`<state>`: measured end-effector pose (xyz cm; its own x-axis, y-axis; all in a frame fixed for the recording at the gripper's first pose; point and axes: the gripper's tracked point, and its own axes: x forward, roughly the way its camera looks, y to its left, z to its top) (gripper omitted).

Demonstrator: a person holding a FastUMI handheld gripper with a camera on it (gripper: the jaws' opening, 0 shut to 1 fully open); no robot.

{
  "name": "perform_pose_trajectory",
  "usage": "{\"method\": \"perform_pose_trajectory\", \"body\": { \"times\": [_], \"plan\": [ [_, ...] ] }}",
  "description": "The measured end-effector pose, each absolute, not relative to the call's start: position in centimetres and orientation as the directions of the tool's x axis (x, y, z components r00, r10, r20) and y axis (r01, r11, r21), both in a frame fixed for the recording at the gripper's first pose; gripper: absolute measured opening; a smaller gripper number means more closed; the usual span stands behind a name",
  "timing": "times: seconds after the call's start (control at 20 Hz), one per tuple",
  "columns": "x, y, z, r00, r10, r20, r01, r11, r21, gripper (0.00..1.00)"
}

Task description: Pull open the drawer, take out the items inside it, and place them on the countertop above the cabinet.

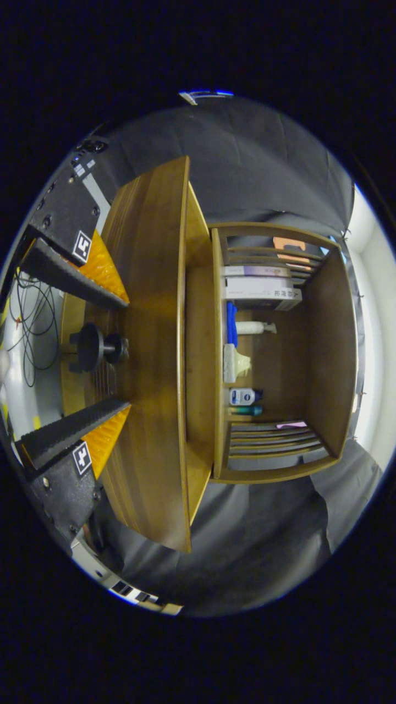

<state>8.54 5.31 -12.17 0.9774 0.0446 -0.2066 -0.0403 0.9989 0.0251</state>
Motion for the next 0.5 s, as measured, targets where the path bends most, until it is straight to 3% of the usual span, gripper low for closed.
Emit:
{"method": "perform_pose_trajectory", "body": {
  "times": [0.5],
  "plan": [
    [10.6, 5.4, -11.8, 0.977, 0.041, -0.208, -0.035, 0.999, 0.029, 1.00]
  ]
}}
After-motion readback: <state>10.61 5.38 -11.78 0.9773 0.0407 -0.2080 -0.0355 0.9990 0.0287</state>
